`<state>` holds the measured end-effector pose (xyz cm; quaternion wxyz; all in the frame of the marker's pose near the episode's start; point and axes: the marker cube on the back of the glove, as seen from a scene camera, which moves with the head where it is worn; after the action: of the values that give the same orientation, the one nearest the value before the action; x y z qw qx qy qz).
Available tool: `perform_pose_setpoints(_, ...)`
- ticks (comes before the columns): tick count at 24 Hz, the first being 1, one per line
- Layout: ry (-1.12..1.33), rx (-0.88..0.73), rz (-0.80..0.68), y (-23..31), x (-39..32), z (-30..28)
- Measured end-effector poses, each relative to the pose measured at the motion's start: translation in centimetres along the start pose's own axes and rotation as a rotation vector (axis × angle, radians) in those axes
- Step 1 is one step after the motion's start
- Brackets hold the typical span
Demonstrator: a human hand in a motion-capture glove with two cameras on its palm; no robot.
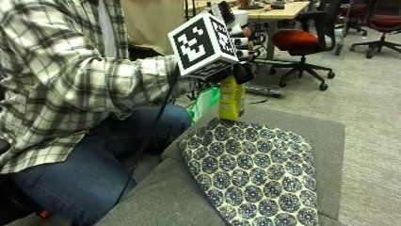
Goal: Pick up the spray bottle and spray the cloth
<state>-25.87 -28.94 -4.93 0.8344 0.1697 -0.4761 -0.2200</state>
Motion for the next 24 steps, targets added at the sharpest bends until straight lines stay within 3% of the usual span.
perform_pose_setpoints(8, 0.024, -0.074, -0.016, 0.4, -1.2, 2.1)
perform_pose_setpoints(14, 0.199, -0.153, -0.081, -0.1, -3.1, 1.5)
perform_pose_setpoints(24, 0.521, -0.182, -0.032, -1.2, -0.1, -0.8)
